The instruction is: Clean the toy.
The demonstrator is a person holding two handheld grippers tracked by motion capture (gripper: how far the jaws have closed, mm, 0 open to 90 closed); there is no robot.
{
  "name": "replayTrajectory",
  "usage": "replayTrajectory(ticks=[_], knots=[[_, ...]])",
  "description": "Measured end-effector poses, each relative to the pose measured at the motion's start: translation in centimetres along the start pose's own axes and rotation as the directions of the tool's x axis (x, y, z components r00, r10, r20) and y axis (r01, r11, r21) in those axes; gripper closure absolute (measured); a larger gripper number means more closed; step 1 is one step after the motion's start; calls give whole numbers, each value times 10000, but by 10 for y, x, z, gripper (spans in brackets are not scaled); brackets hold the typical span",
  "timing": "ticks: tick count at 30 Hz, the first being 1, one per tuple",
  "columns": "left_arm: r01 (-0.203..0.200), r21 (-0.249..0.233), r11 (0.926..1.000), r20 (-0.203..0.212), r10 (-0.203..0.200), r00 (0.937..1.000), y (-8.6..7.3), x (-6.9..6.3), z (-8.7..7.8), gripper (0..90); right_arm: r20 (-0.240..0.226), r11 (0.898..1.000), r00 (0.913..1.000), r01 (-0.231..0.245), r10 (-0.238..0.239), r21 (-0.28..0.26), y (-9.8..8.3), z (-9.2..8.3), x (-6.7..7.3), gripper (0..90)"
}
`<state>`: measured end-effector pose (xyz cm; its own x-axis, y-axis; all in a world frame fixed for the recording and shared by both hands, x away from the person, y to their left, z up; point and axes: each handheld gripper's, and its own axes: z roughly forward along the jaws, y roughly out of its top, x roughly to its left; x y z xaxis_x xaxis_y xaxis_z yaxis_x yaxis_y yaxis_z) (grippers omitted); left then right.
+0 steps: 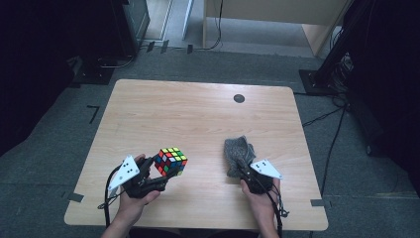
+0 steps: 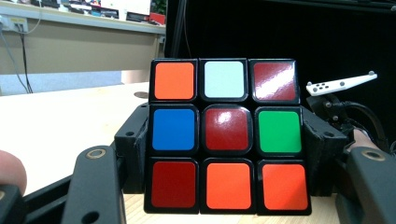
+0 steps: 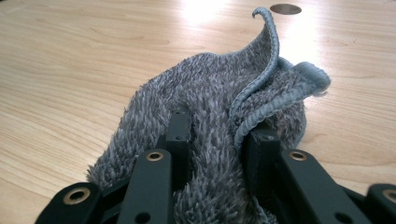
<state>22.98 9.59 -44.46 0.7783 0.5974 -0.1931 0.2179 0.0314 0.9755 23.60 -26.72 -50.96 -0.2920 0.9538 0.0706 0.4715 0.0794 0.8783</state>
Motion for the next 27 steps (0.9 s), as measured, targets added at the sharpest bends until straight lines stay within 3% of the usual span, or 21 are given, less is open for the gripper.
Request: replayTrajectory(ticks=[3,13,21,27], knots=[[17,-20,10000,-5,-17,10000,0,0,-1,342,122,9998,9997,196,-197,72,-1,2,1,670],[-6,-28,10000,6,6,10000,1,0,-1,342,150,9997,9997,203,-204,112,-1,3,2,609],[0,17,10000,15,0,10000,0,1,-1,342,233,9999,9997,0,3,-146,6,-3,3,421],[70,-43,10000,-9,-70,10000,1,1,-1,342,-61,9982,10000,-25,21,-605,15,-14,14,374]])
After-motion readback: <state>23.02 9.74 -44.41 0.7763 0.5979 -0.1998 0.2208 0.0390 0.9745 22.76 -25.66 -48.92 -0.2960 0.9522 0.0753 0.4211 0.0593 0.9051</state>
